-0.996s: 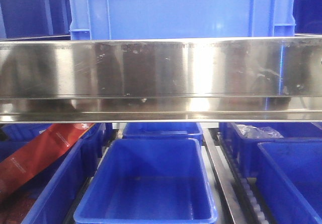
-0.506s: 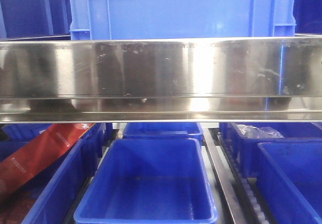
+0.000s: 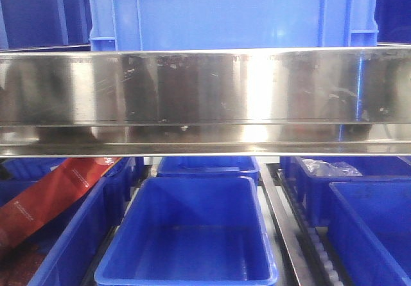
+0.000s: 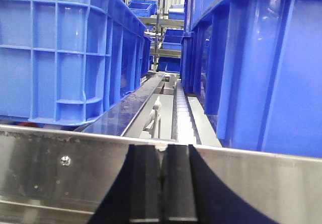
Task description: Place valve from conveyor to right shelf box
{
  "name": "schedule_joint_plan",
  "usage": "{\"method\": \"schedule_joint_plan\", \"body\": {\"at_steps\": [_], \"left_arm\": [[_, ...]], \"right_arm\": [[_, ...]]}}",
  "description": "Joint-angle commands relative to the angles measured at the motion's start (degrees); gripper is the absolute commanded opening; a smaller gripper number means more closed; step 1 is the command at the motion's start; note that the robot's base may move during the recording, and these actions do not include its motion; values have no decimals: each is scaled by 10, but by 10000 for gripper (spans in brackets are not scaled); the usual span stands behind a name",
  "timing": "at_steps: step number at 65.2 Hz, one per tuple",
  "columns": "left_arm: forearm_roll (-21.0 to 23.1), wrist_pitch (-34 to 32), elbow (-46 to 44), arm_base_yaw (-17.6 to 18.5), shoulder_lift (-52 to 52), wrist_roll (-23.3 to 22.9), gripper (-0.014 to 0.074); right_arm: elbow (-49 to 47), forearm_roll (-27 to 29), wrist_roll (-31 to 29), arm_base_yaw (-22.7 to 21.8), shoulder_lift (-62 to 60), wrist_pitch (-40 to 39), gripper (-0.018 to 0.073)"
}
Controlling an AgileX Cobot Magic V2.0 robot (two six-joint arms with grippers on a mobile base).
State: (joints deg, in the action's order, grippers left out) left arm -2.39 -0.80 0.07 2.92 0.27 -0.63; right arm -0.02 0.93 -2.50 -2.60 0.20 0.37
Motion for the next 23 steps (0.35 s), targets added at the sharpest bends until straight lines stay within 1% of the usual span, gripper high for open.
{"method": "schedule_joint_plan", "body": {"at_steps": [1,23], "left_arm": [[-1,-8,-1,0,-3,1,-111],[-1,-8,-1,0,-3,1,-111]], "right_arm": [[0,-4,-4,-3,-2,-10,-164],[0,-4,-4,-3,-2,-10,-164]]}}
